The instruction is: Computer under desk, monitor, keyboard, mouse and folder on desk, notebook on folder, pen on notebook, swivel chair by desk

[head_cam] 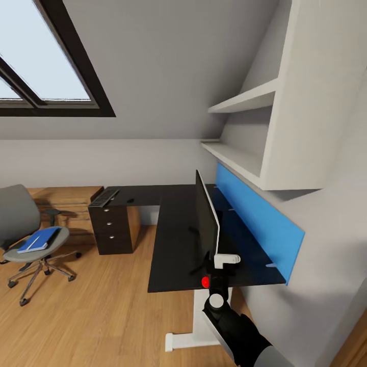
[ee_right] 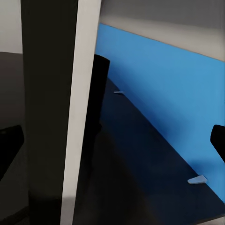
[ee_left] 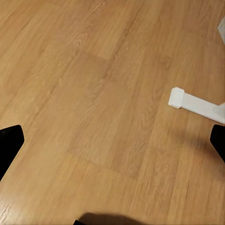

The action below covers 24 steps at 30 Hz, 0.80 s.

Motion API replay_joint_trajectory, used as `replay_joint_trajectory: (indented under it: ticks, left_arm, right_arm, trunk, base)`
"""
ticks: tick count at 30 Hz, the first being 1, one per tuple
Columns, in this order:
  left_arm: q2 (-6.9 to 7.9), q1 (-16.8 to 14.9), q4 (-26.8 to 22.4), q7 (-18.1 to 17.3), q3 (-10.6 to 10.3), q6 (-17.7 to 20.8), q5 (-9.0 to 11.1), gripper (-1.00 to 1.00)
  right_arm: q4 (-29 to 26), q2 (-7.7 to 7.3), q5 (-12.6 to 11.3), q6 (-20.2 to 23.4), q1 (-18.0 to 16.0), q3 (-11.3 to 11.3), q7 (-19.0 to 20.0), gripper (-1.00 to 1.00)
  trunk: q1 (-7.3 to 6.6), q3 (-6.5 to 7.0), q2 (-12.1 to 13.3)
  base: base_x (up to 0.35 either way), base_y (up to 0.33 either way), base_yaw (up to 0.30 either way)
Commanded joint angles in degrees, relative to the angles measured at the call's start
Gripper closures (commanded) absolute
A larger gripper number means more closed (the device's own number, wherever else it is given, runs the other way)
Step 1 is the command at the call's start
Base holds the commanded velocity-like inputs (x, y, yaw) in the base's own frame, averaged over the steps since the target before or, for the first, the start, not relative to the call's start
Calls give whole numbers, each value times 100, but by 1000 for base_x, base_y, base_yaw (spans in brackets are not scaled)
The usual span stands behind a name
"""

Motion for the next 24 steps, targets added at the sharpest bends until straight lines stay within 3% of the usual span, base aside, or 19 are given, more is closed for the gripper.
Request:
replay_joint_trajectory:
  ticks: [1, 15, 24]
  left_arm:
    - [0, -2, 7, -41, 9, -12, 38, -100]
    - [0, -2, 7, -41, 9, -12, 38, -100]
    - [0, -2, 7, -41, 9, -12, 45, -100]
  right_arm:
    - [5, -3, -55, -52, -6, 20, -24, -100]
    - [5, -3, -47, -54, -9, 33, 35, -100]
    - [-3, -9, -55, -88, -9, -14, 733, -100]
  trunk:
    - [2, -2, -3]
    - [2, -2, -3]
    - [2, -2, -3]
  base:
    - [0, -10, 0]
    - [0, -2, 0]
    - [0, 0, 0]
